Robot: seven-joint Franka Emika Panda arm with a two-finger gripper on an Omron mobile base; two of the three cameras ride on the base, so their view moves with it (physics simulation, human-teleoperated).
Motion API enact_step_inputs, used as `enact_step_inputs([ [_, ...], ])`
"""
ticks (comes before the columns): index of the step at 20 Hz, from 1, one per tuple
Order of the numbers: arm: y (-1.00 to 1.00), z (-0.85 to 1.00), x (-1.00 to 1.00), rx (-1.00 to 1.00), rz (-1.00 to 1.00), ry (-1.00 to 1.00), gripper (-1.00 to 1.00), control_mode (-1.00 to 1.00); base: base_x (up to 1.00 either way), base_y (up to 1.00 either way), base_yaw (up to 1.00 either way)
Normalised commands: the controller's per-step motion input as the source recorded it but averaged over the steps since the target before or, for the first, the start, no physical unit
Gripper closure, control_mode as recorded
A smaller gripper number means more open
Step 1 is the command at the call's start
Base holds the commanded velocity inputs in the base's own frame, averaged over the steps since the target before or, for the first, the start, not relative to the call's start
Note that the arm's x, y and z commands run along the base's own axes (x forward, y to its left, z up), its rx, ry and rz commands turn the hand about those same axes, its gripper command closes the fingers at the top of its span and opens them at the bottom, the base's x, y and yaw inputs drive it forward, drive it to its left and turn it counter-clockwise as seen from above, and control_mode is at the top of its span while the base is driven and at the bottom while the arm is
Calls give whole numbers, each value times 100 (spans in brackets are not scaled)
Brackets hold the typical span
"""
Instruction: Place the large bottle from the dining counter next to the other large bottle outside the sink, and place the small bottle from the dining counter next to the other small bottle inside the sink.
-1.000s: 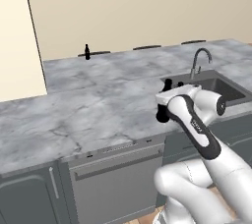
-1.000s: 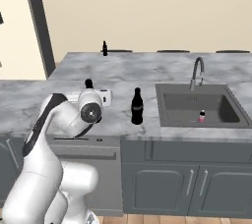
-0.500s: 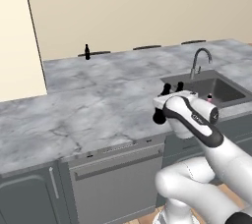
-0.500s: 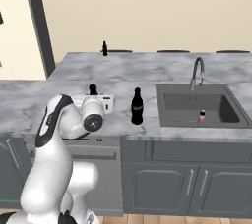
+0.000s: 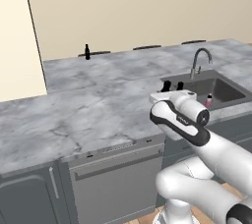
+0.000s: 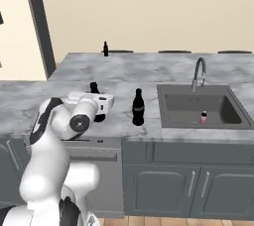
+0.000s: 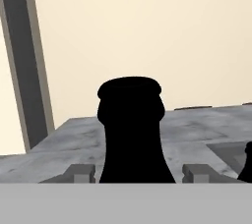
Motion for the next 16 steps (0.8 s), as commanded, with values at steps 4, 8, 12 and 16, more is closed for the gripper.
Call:
enact_step_inputs([
  [4,-20,-12,16,0,-1,1,100,-100,0,0,0],
  [8,-22,-6,12,0,-3,7,100,-100,0,0,0],
  [12,0,0,0,0,0,0,100,-100,0,0,0],
  [16,0,-11,0,-2,0,0,100,-100,0,0,0],
])
